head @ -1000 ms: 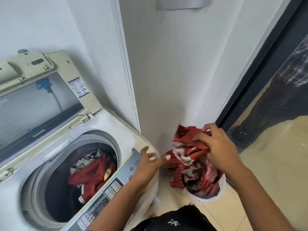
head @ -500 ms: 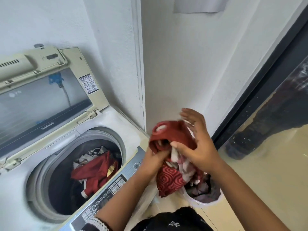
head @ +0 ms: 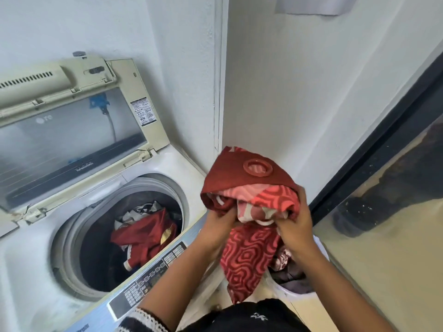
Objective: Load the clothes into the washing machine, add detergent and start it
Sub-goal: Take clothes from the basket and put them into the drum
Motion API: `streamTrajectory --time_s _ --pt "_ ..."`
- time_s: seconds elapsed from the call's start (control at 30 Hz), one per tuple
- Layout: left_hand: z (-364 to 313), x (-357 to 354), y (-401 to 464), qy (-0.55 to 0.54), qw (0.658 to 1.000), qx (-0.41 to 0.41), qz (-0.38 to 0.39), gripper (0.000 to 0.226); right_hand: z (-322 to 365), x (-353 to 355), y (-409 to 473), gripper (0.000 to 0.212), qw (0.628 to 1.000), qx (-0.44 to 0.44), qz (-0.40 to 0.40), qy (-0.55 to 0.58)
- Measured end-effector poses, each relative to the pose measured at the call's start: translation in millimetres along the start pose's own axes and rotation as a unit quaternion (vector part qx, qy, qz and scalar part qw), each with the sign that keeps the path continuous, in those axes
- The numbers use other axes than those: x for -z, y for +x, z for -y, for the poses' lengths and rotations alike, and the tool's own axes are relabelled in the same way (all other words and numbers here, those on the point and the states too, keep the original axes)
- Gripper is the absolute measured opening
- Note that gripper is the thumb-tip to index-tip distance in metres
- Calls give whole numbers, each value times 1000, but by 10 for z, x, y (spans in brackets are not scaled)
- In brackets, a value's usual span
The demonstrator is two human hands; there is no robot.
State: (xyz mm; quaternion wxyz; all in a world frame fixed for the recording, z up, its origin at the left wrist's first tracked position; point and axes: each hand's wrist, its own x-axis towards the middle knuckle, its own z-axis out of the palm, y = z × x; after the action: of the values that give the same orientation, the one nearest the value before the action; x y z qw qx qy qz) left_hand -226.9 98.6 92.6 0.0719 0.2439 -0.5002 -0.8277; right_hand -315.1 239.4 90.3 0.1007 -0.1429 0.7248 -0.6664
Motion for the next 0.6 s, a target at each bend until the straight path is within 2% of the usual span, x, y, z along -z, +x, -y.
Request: streamTrajectory --time_s 0.07,0.13,0.2,0.23,0.3,0.33,0.37,0.43,0.47,0.5,0.53,0.6 --pt "98 161 31 158 986 -33 -40 85 115 184 72 73 982 87 -19 -169" --pt "170 306 33 278 958 -64 -40 117 227 329 129 80 903 163 -38 -397" --pt "178 343 6 282 956 -76 1 126 303 399 182 79 822 209 -71 -525" --pt "182 298 -4 269 959 -85 38 127 350 368 175 77 800 228 -76 -550" --pt "184 119 10 251 957 -98 106 130 428 165 104 69 783 287 -46 -550" --pt "209 30 19 248 955 -115 114 126 463 12 43 59 778 329 -17 -535" --pt "228 -54 35 250 954 -144 86 109 492 -132 -30 52 774 363 14 -518" --pt "214 -160 54 217 952 -215 -34 57 547 -321 -128 63 790 379 85 -475" --pt "193 -167 57 209 944 -238 -87 42 565 -335 -126 72 804 374 129 -445" --pt "144 -159 38 167 953 -226 -114 34 574 -318 -102 80 817 368 172 -408" --pt "149 -84 46 88 969 -178 -145 31 553 -280 -79 85 832 359 210 -367" --pt "186 53 84 -71 988 -37 -131 30 458 -202 -70 91 853 348 222 -320"
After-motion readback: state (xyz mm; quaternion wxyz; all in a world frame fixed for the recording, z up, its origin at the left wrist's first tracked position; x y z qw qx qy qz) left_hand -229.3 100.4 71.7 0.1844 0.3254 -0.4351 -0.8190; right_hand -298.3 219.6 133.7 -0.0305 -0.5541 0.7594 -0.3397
